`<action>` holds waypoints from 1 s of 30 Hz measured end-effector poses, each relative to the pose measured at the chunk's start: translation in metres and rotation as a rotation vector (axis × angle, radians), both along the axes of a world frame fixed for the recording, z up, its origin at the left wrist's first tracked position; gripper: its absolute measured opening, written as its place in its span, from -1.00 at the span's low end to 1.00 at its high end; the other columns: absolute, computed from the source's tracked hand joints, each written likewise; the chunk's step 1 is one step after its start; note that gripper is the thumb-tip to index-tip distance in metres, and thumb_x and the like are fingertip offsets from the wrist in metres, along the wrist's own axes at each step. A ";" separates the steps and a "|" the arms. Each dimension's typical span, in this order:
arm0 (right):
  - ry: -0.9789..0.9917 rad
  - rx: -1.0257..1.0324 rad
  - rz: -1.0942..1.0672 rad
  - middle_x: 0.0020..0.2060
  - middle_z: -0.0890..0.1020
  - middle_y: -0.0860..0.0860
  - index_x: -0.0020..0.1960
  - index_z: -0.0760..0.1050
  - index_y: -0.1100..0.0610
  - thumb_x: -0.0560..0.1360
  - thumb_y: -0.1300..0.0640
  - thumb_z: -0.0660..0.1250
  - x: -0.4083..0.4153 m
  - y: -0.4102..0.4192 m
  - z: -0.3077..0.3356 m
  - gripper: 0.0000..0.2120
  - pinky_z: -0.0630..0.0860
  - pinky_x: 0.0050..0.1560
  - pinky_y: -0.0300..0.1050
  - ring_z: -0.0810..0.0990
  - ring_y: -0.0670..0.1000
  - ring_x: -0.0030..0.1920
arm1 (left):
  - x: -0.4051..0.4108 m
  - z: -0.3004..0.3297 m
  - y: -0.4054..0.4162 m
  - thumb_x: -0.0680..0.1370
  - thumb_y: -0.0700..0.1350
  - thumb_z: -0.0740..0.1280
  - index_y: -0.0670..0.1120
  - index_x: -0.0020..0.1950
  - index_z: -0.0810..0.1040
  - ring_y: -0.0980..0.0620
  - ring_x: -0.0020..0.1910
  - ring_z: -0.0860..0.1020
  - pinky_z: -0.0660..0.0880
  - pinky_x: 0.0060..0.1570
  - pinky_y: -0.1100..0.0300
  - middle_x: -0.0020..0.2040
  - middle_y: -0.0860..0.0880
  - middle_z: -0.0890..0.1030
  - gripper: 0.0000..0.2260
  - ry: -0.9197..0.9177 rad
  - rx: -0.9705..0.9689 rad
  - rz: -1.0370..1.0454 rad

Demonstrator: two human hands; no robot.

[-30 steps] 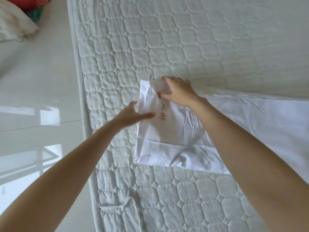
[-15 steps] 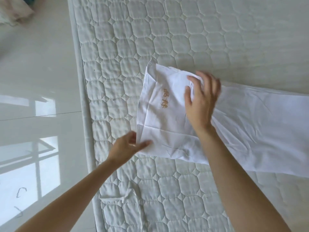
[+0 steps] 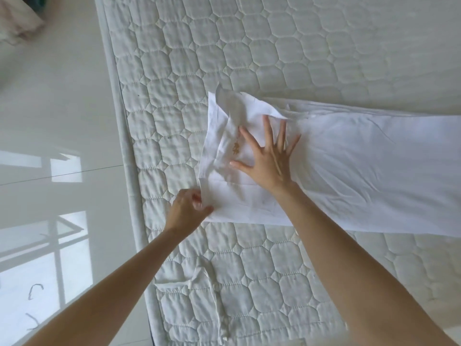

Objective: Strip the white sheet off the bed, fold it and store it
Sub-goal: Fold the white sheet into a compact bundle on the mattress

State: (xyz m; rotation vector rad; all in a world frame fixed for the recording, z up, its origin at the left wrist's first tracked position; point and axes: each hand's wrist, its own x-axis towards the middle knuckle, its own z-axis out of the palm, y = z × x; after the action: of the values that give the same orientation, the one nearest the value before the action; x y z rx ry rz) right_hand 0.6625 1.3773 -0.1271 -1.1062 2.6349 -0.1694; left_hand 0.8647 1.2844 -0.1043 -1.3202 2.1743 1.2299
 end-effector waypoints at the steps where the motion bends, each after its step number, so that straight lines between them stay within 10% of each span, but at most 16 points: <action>1: 0.006 -0.045 0.018 0.52 -0.03 0.13 0.45 0.11 -0.26 0.32 -0.47 0.12 -0.004 -0.004 0.005 -0.24 -0.22 0.21 0.57 -0.18 0.39 0.45 | -0.003 0.004 0.001 0.39 0.09 0.46 -0.12 0.13 0.45 0.08 -0.01 0.49 0.42 0.00 0.21 0.10 0.00 0.52 -0.56 0.010 0.051 0.037; 9: -0.235 0.167 0.087 0.49 -0.32 0.01 0.43 -0.06 -0.37 0.34 -0.50 0.09 -0.045 -0.057 -0.014 -0.27 -0.30 0.25 0.54 -0.40 0.36 0.40 | -0.046 0.007 0.000 0.38 0.25 0.39 -0.12 0.35 0.21 -0.17 0.18 0.49 0.46 0.04 0.03 0.25 -0.18 0.49 -0.27 -0.090 0.054 0.145; 13: -0.197 -0.135 0.034 0.52 -0.04 0.01 0.42 0.21 -0.24 0.45 -0.32 0.18 -0.026 -0.035 0.011 -0.44 -0.20 0.30 0.48 -0.17 0.30 0.48 | -0.051 0.015 0.001 0.37 0.11 0.47 -0.15 0.34 0.26 -0.14 0.17 0.49 0.45 0.03 0.08 0.22 -0.14 0.50 -0.31 -0.039 0.100 0.183; 18: -0.343 -0.381 -0.069 0.18 0.50 0.05 0.36 0.34 -0.09 0.47 -0.24 0.23 -0.002 0.010 0.082 -0.49 0.45 0.14 0.08 0.51 0.11 0.14 | -0.076 0.071 0.022 0.38 0.07 0.47 -0.16 0.11 0.46 -0.11 -0.05 0.58 0.54 -0.07 -0.01 -0.03 -0.11 0.61 -0.55 0.171 -0.071 0.066; 22: -0.389 -0.350 -0.178 0.21 0.53 0.04 0.40 0.23 -0.07 0.42 -0.31 0.27 -0.021 0.041 0.151 -0.35 0.44 0.14 0.00 0.51 0.11 0.17 | -0.116 0.136 0.075 0.41 -0.01 0.45 -0.06 0.00 0.51 0.14 -0.23 0.58 0.49 -0.27 0.23 -0.20 0.05 0.63 -0.75 0.401 0.018 0.000; 30: -0.140 -0.124 -0.370 0.01 0.58 0.17 0.27 0.30 0.10 0.47 0.15 0.26 -0.139 0.188 0.201 -0.62 0.31 -0.12 -0.08 0.53 0.25 0.04 | -0.195 0.179 0.186 0.50 -0.10 0.38 -0.01 0.24 0.54 0.16 0.05 0.59 0.45 0.22 0.14 0.04 0.06 0.66 -0.69 0.580 0.261 -0.310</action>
State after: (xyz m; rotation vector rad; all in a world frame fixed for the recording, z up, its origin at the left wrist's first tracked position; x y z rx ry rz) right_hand 0.5237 1.5657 0.0743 -0.6033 2.7035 -0.4719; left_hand 0.6701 1.4701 0.0745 -0.5316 2.3443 1.8441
